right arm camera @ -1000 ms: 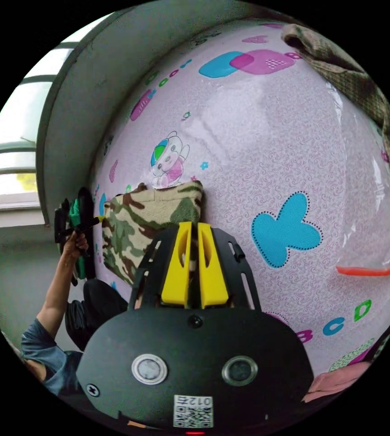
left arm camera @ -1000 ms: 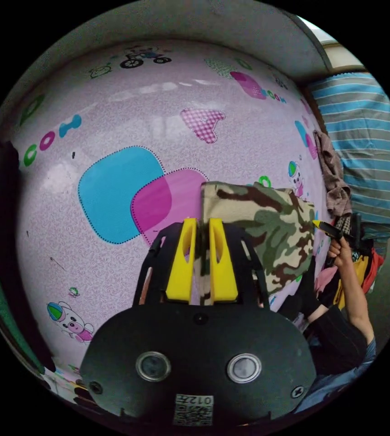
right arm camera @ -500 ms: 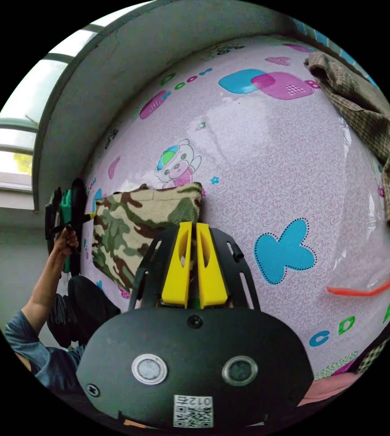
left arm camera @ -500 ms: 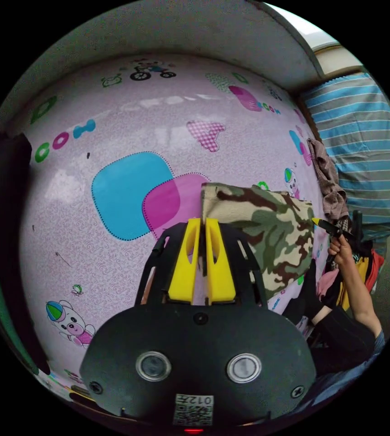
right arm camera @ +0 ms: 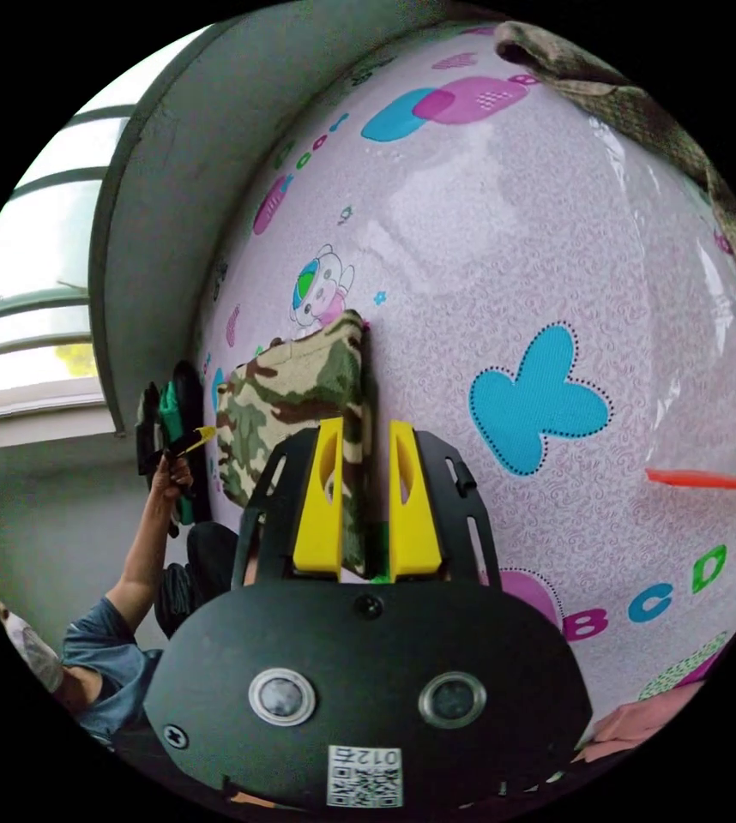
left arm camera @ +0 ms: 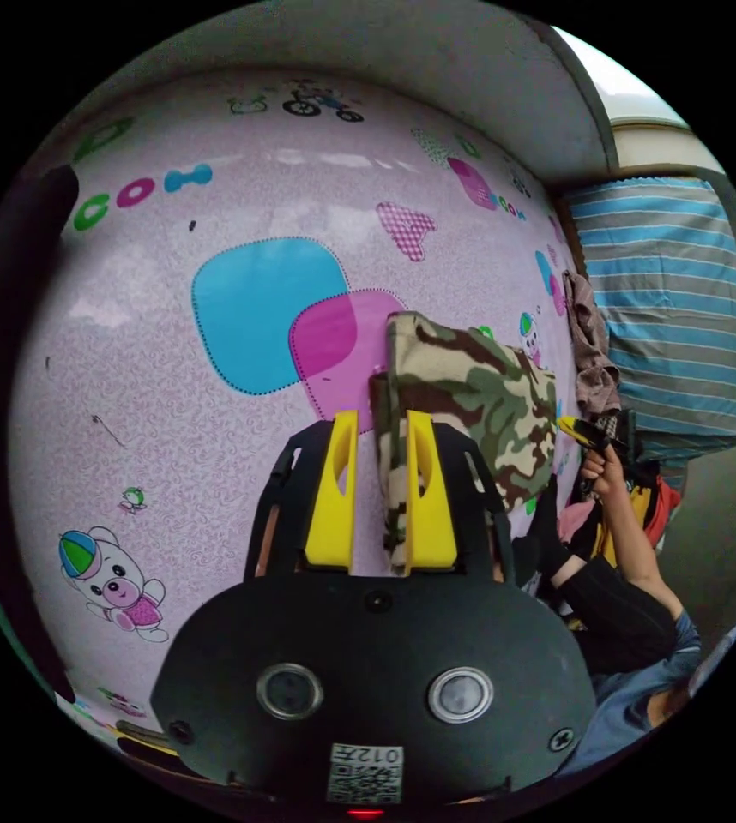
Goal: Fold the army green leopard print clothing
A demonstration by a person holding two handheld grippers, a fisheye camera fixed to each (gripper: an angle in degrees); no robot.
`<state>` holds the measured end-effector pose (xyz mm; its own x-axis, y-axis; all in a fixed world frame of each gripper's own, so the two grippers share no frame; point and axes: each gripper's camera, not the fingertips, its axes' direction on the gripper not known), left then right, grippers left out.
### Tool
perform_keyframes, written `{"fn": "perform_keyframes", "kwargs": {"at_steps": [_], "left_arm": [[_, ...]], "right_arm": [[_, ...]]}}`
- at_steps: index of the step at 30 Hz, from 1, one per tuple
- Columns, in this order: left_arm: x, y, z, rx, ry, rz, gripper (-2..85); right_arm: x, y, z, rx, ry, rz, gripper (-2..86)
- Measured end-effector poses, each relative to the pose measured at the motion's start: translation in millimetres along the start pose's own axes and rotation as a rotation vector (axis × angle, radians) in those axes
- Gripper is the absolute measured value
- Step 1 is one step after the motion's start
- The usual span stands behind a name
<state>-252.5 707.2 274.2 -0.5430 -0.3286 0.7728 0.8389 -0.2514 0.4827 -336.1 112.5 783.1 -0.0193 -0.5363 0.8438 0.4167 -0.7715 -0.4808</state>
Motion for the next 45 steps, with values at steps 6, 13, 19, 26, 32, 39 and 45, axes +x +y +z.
{"fn": "perform_keyframes", "kwargs": {"at_steps": [6, 13, 19, 26, 32, 39, 45], "left_arm": [[-15, 8, 17, -0.026, 0.071, -0.03, 9.5], [-23, 21, 13, -0.013, 0.108, -0.007, 8.7], [-22, 41, 9, -0.012, 0.063, 0.021, 5.7], [-18, 90, -16, 0.049, 0.037, 0.016, 3.4], [-7, 159, -66, 0.124, 0.0, 0.038, 2.7], [-19, 270, -155, 0.263, -0.074, -0.016, 2.5], [-43, 384, -269, 0.454, -0.113, -0.083, 2.7]], "right_arm": [[-11, -7, 24, -0.042, -0.009, -0.028, 8.9], [-30, -16, 40, -0.049, -0.047, -0.054, 8.3], [-52, -14, 53, -0.049, -0.03, -0.094, 3.1], [-99, -5, 50, -0.002, -0.004, -0.175, -0.1], [-170, 0, 50, -0.005, 0.001, -0.308, -0.4], [-273, -7, 75, 0.006, -0.067, -0.432, -0.3], [-411, -11, 95, -0.031, -0.116, -0.625, -0.3]]}}
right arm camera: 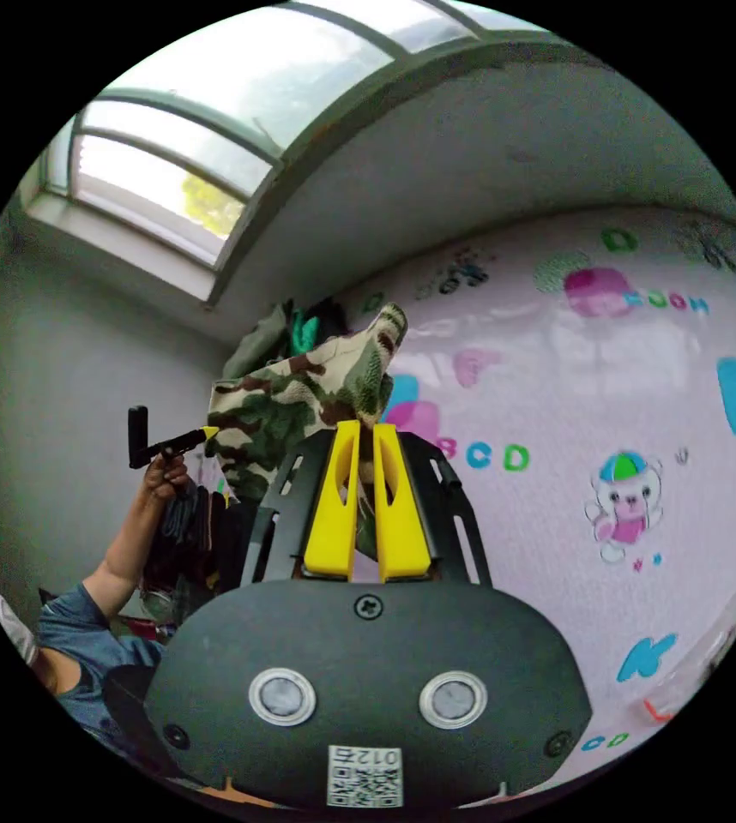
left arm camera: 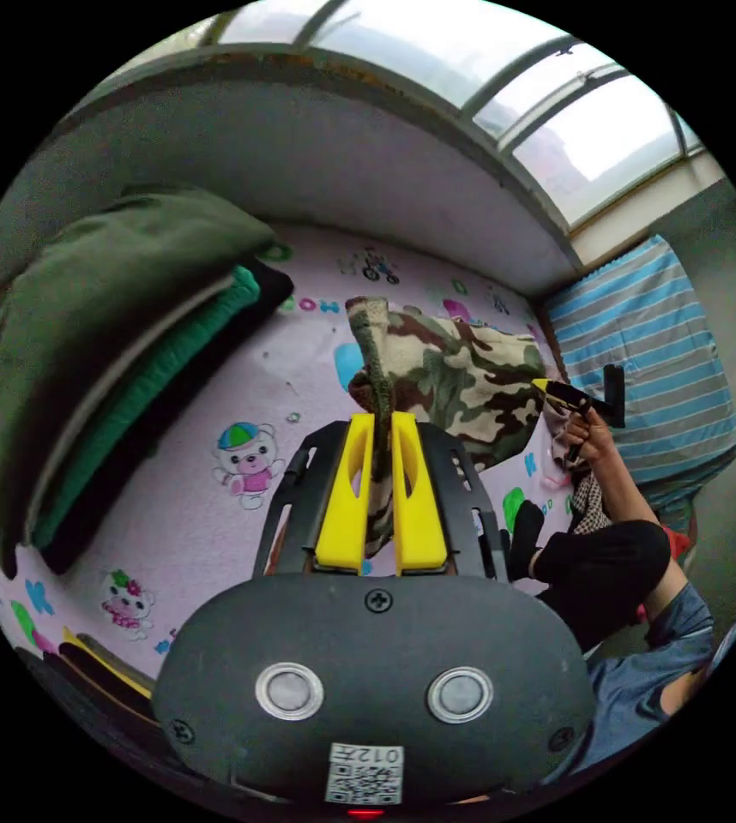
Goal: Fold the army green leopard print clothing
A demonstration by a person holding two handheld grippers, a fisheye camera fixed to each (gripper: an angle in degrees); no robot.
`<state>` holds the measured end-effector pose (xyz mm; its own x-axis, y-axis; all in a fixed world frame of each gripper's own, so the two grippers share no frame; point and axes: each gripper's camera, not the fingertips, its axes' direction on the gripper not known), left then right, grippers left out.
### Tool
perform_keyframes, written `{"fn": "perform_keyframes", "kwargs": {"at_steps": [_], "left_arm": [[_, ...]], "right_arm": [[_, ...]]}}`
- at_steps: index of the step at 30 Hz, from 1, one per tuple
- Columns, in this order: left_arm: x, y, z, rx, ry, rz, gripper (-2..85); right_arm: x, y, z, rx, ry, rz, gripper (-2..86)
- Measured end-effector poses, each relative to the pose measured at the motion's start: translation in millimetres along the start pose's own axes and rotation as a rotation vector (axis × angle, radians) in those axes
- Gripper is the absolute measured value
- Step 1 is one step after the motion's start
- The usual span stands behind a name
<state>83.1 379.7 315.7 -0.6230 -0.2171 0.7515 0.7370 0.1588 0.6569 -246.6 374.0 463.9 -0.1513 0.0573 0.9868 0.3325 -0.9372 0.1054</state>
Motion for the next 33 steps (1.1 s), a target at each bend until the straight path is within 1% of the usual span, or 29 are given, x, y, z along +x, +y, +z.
{"fn": "perform_keyframes", "kwargs": {"at_steps": [2, 7, 11, 15, 19, 23, 29, 33], "left_arm": [[-14, 16, -46, 0.061, -0.027, -0.009, 2.8], [-66, 62, -170, 0.235, -0.073, -0.076, 3.0], [-107, 88, -233, 0.301, -0.146, -0.151, 3.1], [-158, 111, -284, 0.342, -0.208, -0.241, 3.2], [-211, 125, -318, 0.369, -0.23, -0.335, 3.3], [-255, 131, -327, 0.352, -0.229, -0.416, 3.3], [-305, 138, -326, 0.305, -0.24, -0.489, 3.4], [-330, 140, -320, 0.276, -0.245, -0.524, 3.4]], "right_arm": [[-54, -37, 12, -0.007, 0.0, -0.1, -0.3], [-162, -105, 53, -0.011, -0.027, -0.252, -0.3], [-249, -158, 112, -0.048, -0.042, -0.356, -0.3], [-312, -199, 167, -0.081, -0.065, -0.419, -0.3], [-367, -247, 230, -0.133, -0.073, -0.483, -0.2], [-399, -287, 287, -0.188, -0.074, -0.515, -0.1], [-431, -326, 356, -0.285, -0.043, -0.572, -0.1], [-439, -340, 382, -0.301, -0.044, -0.577, -0.1]]}}
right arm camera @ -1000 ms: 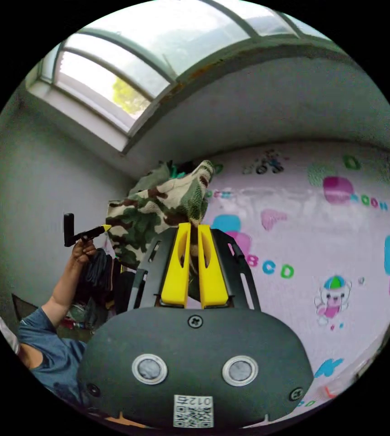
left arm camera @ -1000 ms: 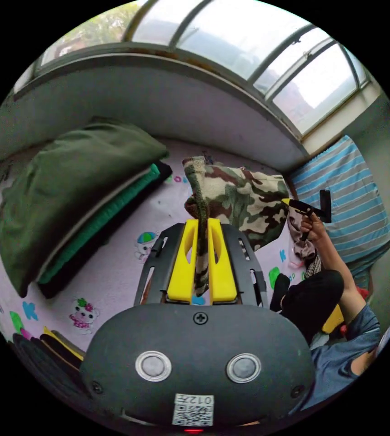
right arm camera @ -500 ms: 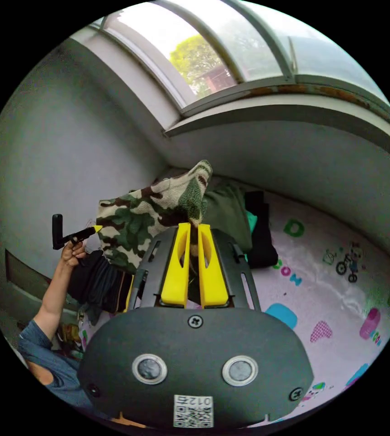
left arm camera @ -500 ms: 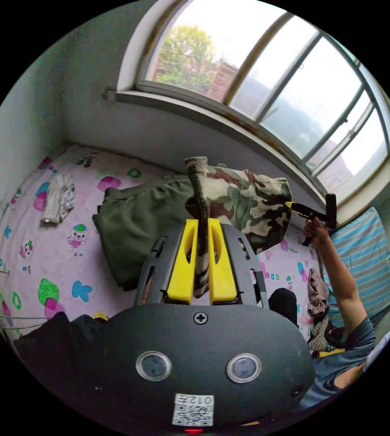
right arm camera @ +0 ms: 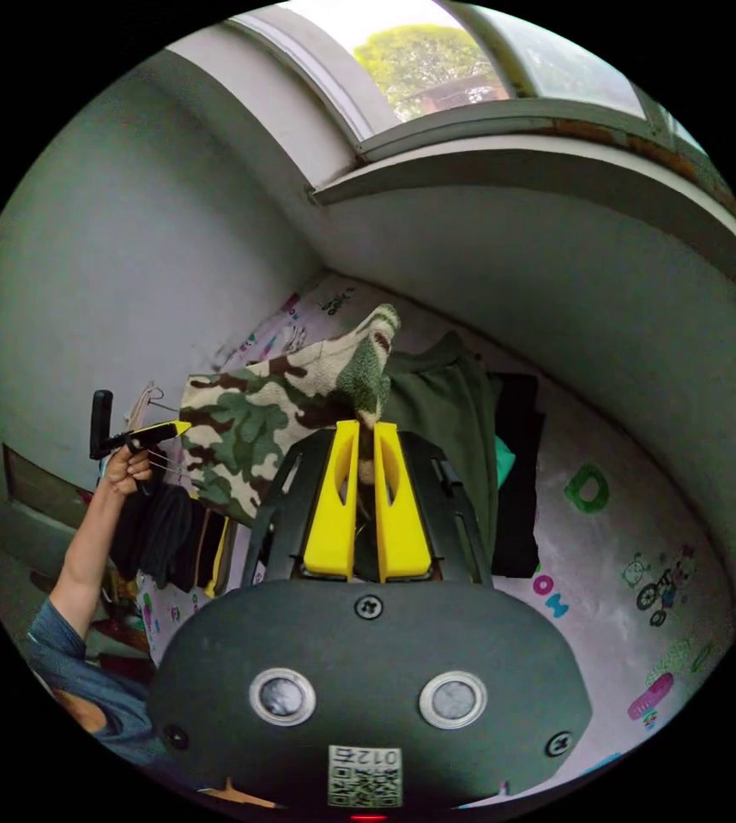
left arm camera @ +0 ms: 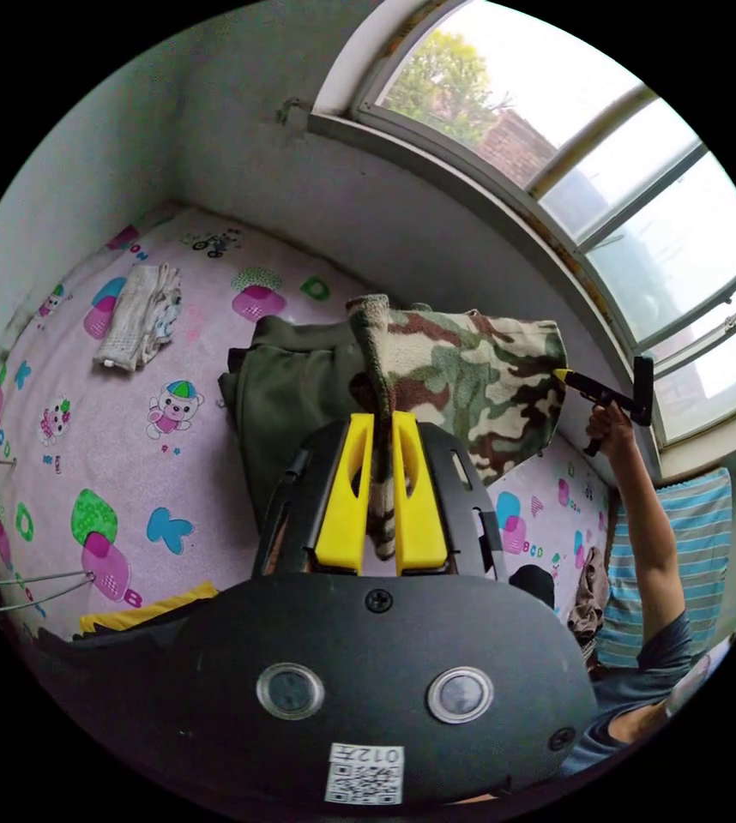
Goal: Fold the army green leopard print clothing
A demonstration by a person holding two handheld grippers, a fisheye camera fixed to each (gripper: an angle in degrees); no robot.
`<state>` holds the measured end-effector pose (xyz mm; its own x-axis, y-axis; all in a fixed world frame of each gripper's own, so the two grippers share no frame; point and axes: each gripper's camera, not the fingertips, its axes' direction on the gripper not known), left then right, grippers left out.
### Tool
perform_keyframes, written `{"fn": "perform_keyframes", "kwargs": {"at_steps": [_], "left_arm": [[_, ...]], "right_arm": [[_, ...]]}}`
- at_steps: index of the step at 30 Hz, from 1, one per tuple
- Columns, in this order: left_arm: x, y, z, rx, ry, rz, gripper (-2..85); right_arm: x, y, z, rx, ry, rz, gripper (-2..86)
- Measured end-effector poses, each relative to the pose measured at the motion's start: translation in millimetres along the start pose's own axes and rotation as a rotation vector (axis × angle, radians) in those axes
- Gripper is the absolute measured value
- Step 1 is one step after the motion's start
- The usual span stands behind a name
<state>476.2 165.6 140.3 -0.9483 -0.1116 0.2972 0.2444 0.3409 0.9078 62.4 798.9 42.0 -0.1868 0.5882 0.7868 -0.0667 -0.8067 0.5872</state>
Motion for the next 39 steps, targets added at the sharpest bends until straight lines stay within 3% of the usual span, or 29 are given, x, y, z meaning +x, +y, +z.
{"fn": "perform_keyframes", "kwargs": {"at_steps": [28, 34, 37, 39], "left_arm": [[-47, -30, 78, -0.131, -0.055, -0.072, 3.9], [-36, -14, 68, -0.08, -0.048, -0.117, 3.4], [-22, -4, 49, -0.033, -0.114, -0.098, 2.6], [7, 9, 29, 0.015, -0.256, -0.032, 2.0]], "right_arm": [[51, -57, 78, -0.093, 0.0, 0.094, 2.7], [40, -52, 62, -0.067, 0.045, 0.118, 4.4], [30, -41, 35, 0.001, 0.074, 0.129, 3.2], [16, -30, 20, 0.045, 0.062, 0.101, 2.3]]}}
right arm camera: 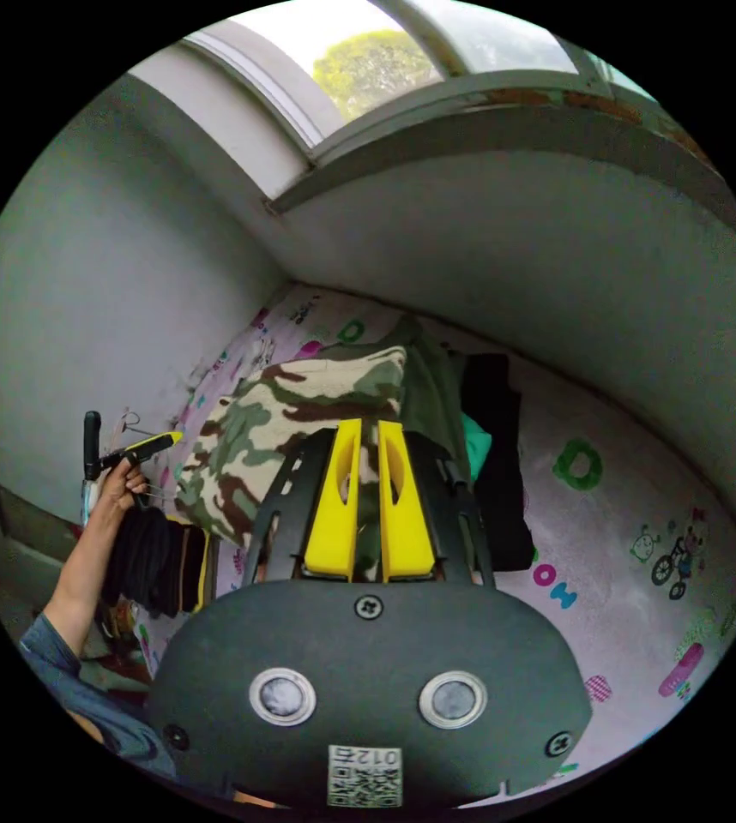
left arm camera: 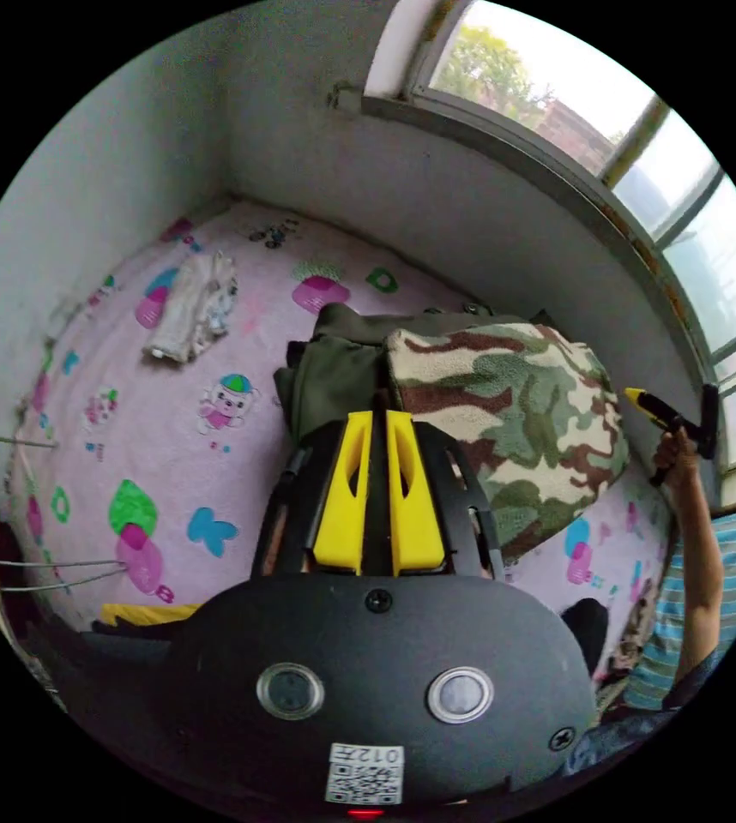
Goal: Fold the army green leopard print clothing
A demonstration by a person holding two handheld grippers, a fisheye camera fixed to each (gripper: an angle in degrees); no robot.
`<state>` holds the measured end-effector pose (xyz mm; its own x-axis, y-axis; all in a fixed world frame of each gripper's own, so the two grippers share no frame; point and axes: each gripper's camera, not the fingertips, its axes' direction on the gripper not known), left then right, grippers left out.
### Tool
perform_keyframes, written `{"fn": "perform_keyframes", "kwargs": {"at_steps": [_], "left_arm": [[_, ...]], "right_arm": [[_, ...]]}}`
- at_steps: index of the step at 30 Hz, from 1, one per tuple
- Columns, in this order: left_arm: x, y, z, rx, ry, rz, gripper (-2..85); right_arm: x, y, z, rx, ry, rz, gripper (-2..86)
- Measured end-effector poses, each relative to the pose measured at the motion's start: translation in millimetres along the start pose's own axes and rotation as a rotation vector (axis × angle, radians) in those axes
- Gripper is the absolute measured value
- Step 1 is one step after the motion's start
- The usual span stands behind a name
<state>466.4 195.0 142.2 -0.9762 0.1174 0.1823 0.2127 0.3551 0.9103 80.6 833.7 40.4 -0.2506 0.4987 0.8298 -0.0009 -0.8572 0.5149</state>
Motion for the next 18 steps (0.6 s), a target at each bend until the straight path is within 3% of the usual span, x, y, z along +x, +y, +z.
{"fn": "perform_keyframes", "kwargs": {"at_steps": [3, 7, 11, 18], "left_arm": [[41, 24, -23, 0.067, 0.005, 0.12, 1.4], [104, 56, -14, 0.011, 0.045, 0.279, 0.7], [125, 66, 18, -0.075, -0.068, 0.264, 0.1], [139, 88, 17, -0.054, -0.045, 0.21, -0.1]], "right_arm": [[-29, 23, -11, 0.012, -0.043, -0.078, 1.1], [-73, 53, 10, -0.092, 0.0, -0.196, -0.4], [-85, 60, 29, -0.126, 0.13, -0.182, -0.9], [-80, 67, 9, -0.116, 0.096, -0.096, -1.0]]}}
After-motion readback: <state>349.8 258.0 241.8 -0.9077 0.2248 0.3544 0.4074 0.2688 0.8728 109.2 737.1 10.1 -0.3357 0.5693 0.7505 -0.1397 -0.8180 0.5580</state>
